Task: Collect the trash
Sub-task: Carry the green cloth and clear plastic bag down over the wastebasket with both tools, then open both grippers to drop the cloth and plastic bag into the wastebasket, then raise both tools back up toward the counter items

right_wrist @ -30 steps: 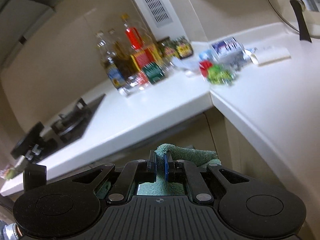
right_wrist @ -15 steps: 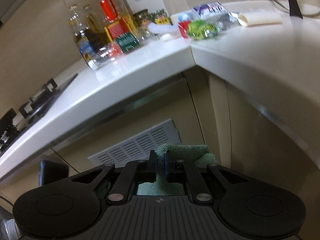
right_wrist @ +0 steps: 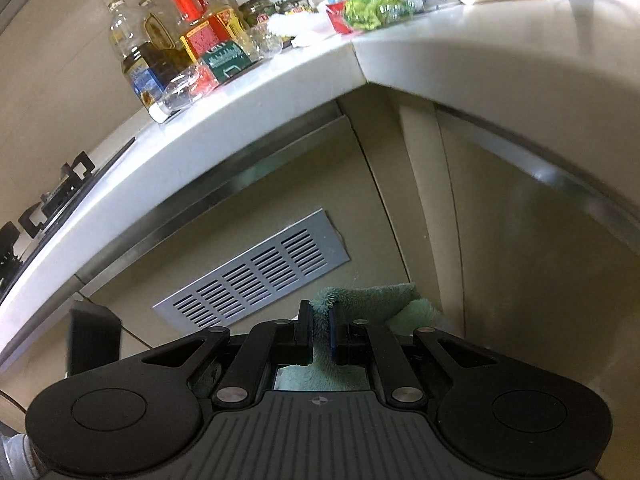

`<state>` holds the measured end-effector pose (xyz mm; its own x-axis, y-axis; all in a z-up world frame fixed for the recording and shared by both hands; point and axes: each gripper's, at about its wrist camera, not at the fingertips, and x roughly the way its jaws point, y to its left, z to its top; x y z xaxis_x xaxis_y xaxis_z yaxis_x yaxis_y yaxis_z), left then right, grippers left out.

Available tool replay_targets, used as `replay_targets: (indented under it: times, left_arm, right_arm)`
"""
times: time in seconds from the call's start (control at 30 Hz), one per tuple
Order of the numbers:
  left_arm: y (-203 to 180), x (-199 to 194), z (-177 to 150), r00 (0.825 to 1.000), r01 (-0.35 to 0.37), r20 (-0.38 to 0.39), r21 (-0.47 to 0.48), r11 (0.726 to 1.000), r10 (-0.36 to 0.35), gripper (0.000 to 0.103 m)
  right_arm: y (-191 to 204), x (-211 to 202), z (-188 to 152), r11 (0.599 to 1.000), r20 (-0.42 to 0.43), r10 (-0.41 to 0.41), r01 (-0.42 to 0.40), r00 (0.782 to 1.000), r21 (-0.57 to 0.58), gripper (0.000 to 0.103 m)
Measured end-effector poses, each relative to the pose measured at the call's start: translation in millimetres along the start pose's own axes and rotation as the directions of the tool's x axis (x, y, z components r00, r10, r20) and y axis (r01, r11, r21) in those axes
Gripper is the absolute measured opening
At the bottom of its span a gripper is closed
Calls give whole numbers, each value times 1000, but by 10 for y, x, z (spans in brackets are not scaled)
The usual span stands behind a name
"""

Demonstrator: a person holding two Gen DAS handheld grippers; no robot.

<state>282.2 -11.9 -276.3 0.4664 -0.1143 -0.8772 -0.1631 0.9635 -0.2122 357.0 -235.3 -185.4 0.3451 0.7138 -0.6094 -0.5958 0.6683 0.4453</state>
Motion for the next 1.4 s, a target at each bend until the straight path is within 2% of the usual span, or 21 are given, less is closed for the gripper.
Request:
replay_targets:
  times: [0.13, 0.23, 0.33, 0.4, 0.6, 0.83, 0.9, 0.93, 0.97, 1.03, 1.2, 1.4]
  left_arm:
    - [49, -63, -27, 1000, -6, 0, -4, 1000, 6, 50]
    - [79, -83, -57, 1000, -9, -8, -9, 1000, 9, 50]
    - [100, -90, -76, 1000, -9, -11, -13, 1000, 9, 50]
    - [98, -94, -88, 1000, -10, -8, -7, 1000, 9, 50]
    - [104, -131, -119, 1000, -3, -3, -10, 1000, 3, 51]
    - [84, -189, -136, 1000, -1, -1, -7, 1000, 0, 51]
    - [84, -199, -149, 1000, -6, -1, -11, 1000, 6, 51]
    - [86, -197, -152, 1000, -9, -2, -13, 1000, 9, 51]
    - [91, -187, -156, 1000, -15, -3, -15, 1000, 15, 51]
    - [106, -155, -162, 1000, -27, -6, -16, 1000, 27, 51]
    - [161, -76, -147, 998, -57, -12, -19, 998, 57, 51]
    - [166, -115, -119, 997, -75, -4, -26, 997, 75, 51]
  right_arm:
    - [-31, 117, -51, 999, -31, 34, -34, 999, 15, 7]
    - [-42, 269, -101, 1000, -111, -7, 7, 994, 4, 8]
    - [-99, 434, -169, 998, -205, -61, 65, 977, 12, 18]
    - [-130, 467, -233, 997, -219, -71, 73, 973, 2, 23]
    - [-211, 518, -358, 994, -280, -106, 104, 954, -23, 24]
    - [-230, 487, -508, 988, -300, -151, 136, 942, -72, 24]
    - [-244, 526, -529, 986, -278, -162, 143, 947, -87, 19]
    - [-253, 564, -538, 985, -273, -163, 142, 948, -95, 11]
    - [-266, 620, -550, 985, -279, -163, 140, 946, -100, 9]
    - [-295, 729, -587, 983, -284, -171, 143, 944, -116, 8]
    - [-386, 941, -699, 979, -337, -195, 160, 921, -130, 8]
    - [-319, 739, -653, 980, -313, -181, 144, 932, -137, 9]
